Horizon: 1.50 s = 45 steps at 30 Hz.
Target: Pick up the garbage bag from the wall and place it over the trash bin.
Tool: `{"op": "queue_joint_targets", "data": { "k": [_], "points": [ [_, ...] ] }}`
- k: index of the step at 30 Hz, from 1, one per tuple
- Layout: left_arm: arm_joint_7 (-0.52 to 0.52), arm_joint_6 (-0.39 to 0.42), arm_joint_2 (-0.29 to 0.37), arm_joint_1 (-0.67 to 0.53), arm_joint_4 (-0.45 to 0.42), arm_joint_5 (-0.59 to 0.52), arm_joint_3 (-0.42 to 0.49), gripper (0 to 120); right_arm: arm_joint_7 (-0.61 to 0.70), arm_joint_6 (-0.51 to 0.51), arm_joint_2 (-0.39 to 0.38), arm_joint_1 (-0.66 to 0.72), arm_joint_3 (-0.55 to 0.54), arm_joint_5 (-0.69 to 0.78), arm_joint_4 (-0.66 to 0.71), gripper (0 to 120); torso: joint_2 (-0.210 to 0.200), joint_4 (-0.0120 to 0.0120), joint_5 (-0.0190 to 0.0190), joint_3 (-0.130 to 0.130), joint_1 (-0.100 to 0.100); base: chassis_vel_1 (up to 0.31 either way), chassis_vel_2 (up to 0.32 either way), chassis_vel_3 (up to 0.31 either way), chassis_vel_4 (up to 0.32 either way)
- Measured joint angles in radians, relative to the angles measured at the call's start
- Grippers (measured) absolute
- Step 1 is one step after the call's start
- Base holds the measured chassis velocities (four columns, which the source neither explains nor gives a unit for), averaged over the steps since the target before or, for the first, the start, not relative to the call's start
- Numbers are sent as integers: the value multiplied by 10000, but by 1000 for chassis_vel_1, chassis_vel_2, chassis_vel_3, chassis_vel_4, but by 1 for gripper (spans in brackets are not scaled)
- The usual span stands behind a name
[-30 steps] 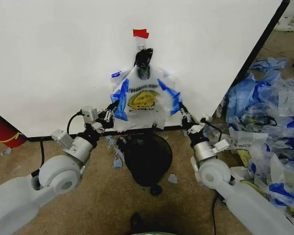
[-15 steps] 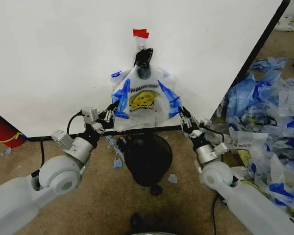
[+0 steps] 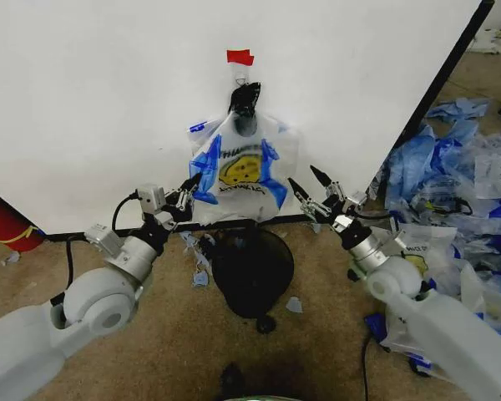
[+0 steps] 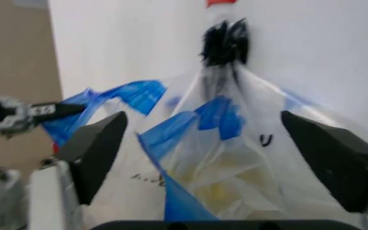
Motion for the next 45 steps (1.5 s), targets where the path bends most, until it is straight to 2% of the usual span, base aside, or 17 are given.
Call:
{"op": "queue_joint_targets", "data": {
  "k": [1,4,14,24,31,36,41,42,45],
  "points": [
    [0,0,9,1,-16,0,-6,0,-72,-122,-113,124,-108,-101,4,98,0,-1,0,0,-1,0,0,0,0],
    [0,0,12,13,-51,2,-20,0,-485,-389,-317,437,-323,-379,-57,100,0,0,0,0,0,0,0,0,0],
    [-1,5,-6,8,-22,4,-29,0,-770,-1162,-526,1582,-1132,-930,-67,100,0,-1,-1,0,0,0,0,0,0],
    [-1,5,-78,53,27,45,-34,0,-455,-1834,-401,2919,-2382,-1725,-315,98,0,0,0,1,0,0,0,0,0],
    [0,3,-128,139,57,118,-27,0,-49,-2293,-426,3377,-2714,-1984,-260,94,0,0,0,0,0,0,0,0,0],
    [6,-12,-156,154,107,168,-17,0,325,-2453,-430,3546,-2840,-2032,-255,80,0,0,-1,0,0,0,0,0,0],
    [11,-17,-162,136,119,174,17,0,511,-2539,-454,3569,-2948,-2097,-266,56,0,-1,0,0,0,0,0,0,0],
    [11,-17,-162,136,119,174,17,0,511,-2539,-454,3569,-2948,-2097,-266,56,0,-1,0,0,0,0,0,0,0],
    [14,-20,-176,127,127,181,63,0,564,-2560,-455,3460,-3014,-2222,-259,45,0,0,0,0,0,0,0,0,0]
  ]
}}
